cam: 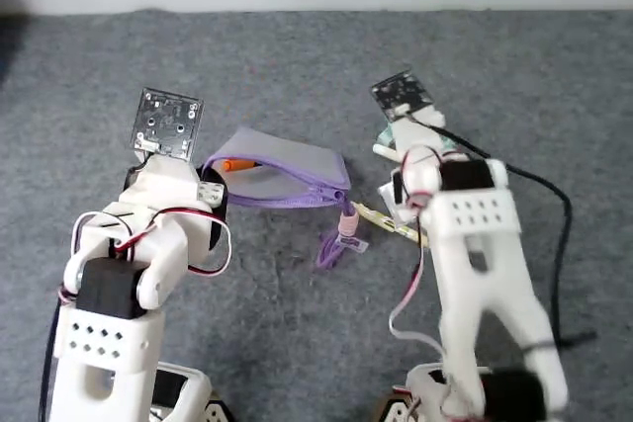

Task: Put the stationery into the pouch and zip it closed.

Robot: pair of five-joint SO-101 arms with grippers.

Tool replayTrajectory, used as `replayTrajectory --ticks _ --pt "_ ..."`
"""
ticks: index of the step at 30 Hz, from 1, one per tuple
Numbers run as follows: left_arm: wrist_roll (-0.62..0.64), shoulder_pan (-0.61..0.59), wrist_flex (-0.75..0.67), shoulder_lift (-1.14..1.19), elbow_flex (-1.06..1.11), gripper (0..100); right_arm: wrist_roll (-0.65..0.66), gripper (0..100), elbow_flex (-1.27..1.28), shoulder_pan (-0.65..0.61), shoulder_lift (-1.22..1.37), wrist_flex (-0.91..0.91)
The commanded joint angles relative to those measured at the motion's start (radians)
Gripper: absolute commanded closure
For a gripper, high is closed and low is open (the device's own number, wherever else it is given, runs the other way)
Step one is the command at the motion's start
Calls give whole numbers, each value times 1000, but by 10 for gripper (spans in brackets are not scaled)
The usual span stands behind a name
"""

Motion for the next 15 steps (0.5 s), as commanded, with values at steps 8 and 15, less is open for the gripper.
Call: replayTrajectory --ticks 8,15 --pt "-2 -2 -28 -6 -8 989 114 893 -173 -51 325 8" --pt "0 -3 -26 -11 -10 989 112 823 -190 -111 386 1"
